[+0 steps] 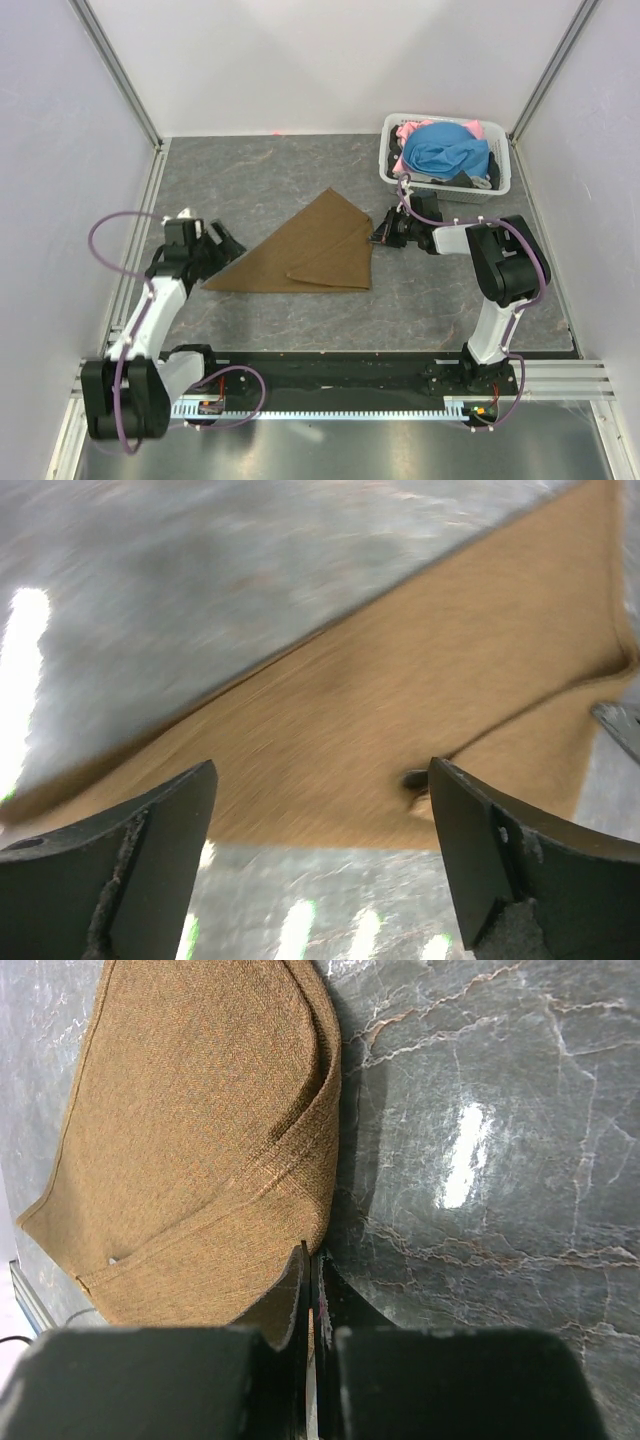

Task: Fold the napkin, place the utensils inside, and roll it up
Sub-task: Fold the napkin

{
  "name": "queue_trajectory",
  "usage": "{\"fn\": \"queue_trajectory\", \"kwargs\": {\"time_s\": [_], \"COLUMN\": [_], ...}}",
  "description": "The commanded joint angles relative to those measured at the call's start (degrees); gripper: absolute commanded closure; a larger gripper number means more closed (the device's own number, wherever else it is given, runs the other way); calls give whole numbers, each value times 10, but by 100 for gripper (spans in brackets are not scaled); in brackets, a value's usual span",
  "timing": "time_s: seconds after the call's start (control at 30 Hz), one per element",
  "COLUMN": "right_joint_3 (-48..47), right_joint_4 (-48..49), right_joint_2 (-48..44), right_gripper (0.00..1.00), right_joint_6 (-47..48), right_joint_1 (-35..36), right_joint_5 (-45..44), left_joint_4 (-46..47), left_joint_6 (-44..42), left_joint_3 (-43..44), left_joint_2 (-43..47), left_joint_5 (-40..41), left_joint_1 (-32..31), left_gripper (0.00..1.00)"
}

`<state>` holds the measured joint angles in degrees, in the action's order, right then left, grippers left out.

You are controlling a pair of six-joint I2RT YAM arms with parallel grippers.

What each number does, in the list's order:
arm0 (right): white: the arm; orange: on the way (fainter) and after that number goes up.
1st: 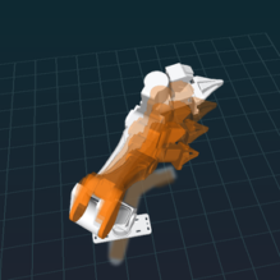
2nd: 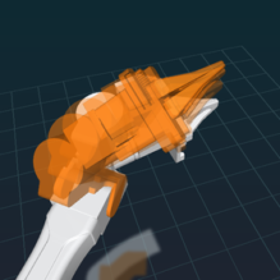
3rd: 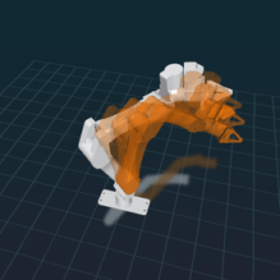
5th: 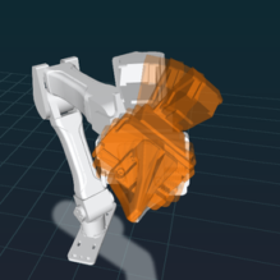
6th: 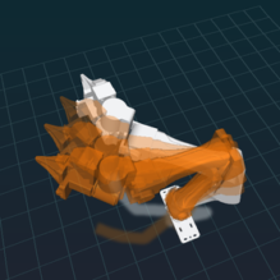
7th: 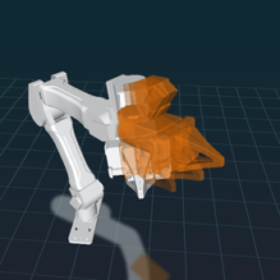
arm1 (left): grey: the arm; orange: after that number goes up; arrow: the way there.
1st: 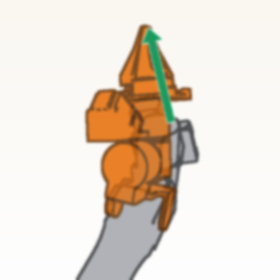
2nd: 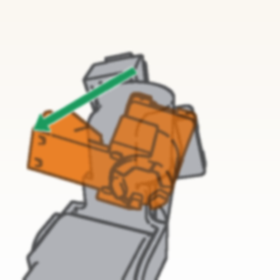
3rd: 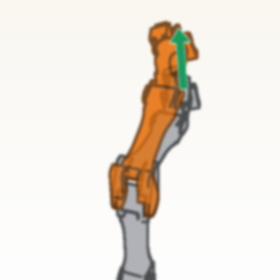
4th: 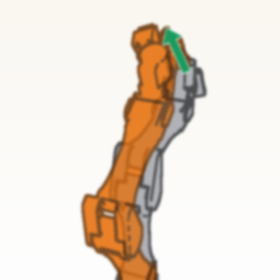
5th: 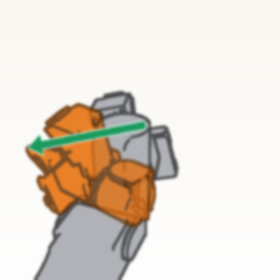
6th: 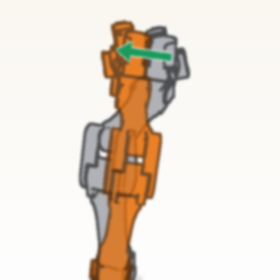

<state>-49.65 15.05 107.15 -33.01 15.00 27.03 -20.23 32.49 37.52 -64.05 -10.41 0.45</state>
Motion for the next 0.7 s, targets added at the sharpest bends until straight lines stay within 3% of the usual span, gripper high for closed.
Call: {"fn": "queue_trajectory", "kwargs": {"time_s": [0.0,0.17,0.3,0.67], "right_joint_3": [13,9,13,21], "right_joint_4": [-32,-29,-18,-2], "right_joint_2": [-1,0,3,7], "right_gripper": [100,100,100,100], "right_joint_6": [12,16,9,0], "right_joint_1": [0,0,1,1], "right_joint_5": [-26,-11,0,9], "left_joint_4": [-15,-47,-74,-27], "left_joint_6": [80,112,127,147], "left_joint_3": [-64,-111,-122,-168], "left_joint_2": [92,139,183,154], "left_joint_5": [53,34,71,29], "left_joint_1": [39,107,131,191], "left_gripper": [11,19,27,41]}}
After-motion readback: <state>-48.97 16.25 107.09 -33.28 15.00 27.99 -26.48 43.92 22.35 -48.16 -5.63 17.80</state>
